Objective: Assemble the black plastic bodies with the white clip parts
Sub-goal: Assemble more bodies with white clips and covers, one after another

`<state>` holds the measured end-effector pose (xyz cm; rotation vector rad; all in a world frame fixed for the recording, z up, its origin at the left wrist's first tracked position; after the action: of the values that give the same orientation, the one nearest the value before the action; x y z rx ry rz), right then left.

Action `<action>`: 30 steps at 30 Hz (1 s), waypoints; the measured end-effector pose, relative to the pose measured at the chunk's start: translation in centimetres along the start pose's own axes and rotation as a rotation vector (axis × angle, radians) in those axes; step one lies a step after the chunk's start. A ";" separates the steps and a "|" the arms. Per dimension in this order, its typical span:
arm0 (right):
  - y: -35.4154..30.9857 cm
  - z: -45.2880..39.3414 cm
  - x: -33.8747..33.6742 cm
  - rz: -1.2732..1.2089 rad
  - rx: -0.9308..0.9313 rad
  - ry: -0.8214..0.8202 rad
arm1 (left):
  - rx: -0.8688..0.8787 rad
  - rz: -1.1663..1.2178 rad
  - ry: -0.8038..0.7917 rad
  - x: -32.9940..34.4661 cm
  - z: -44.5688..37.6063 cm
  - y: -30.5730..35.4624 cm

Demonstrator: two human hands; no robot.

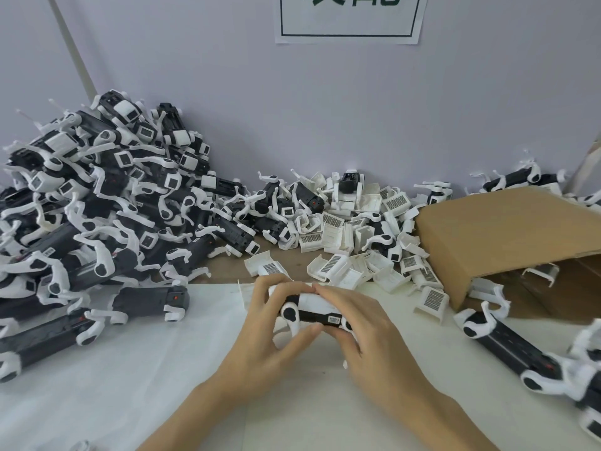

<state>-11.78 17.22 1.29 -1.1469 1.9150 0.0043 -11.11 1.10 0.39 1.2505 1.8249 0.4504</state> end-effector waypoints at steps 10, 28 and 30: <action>2.4 0.7 0.9 -0.291 0.157 -0.092 | -0.217 0.543 0.054 0.3 -1.1 1.0; 3.0 0.6 0.7 -0.388 0.201 -0.108 | -0.396 0.528 0.064 0.9 -0.1 -2.3; 3.3 0.4 0.6 -0.418 0.214 -0.106 | -0.411 0.544 0.074 0.9 0.0 -2.6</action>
<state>-13.98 18.87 -0.72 -1.3477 1.5130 -0.3514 -12.69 0.79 -1.82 1.4324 1.3321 1.1214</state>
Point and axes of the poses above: each hand's wrist, its own z-axis away from the middle knuckle, its own x-axis out of the palm, y = z × x, the point moved 8 cm from there along -z, towards the middle knuckle, and after that the axes turned 1 degree about z, right-handed, at the moved point
